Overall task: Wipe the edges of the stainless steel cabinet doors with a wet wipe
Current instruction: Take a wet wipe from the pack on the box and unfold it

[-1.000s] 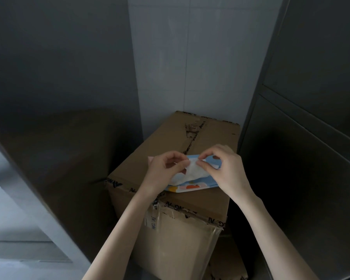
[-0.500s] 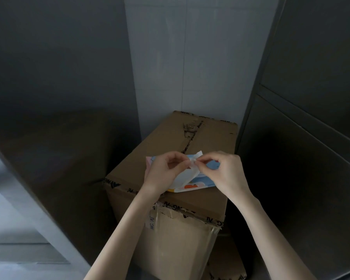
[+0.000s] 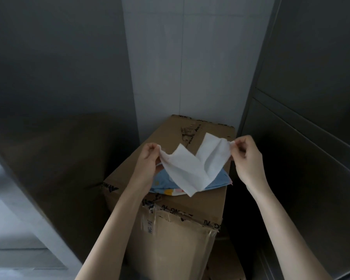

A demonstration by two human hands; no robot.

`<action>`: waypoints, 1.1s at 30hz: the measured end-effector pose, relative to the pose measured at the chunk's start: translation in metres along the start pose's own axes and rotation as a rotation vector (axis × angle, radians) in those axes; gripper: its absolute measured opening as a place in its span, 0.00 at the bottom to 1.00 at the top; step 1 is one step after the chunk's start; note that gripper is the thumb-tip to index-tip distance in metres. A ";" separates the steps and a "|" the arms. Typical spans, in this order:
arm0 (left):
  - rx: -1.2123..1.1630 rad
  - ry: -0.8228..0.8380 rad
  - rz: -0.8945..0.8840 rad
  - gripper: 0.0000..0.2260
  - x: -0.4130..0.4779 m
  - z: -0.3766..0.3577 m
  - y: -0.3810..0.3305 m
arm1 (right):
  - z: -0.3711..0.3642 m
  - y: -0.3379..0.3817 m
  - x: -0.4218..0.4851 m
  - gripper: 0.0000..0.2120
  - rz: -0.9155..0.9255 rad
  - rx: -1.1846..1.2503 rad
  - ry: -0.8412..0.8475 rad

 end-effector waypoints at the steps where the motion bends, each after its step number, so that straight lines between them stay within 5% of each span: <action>1: 0.016 -0.026 -0.003 0.09 0.003 0.003 0.001 | 0.003 -0.003 0.003 0.02 -0.028 -0.002 -0.020; 10: 0.245 -0.040 -0.015 0.03 0.021 0.015 -0.001 | 0.025 -0.001 0.022 0.01 -0.013 -0.030 -0.032; 18: 0.486 0.058 -0.232 0.05 0.036 -0.011 -0.010 | 0.007 0.020 0.012 0.01 0.074 -0.130 0.081; 24: 0.957 0.397 -0.196 0.07 0.035 -0.026 0.005 | -0.006 0.023 0.000 0.03 0.101 -0.114 0.130; 26: 0.965 0.402 -0.208 0.02 0.030 -0.023 0.004 | -0.009 0.023 -0.004 0.03 0.100 -0.127 0.157; 33: 0.723 0.392 -0.474 0.10 0.001 -0.014 -0.030 | -0.003 0.039 -0.022 0.05 0.113 -0.042 0.238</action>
Point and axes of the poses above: each hand's wrist, its own x-axis towards the middle knuckle, its own z-axis out of the back of the hand, y = z × x, the point moved 3 cm from there along x, towards the middle knuckle, and after that the axes turned 11 degrees about -z, right-handed, at the moved point
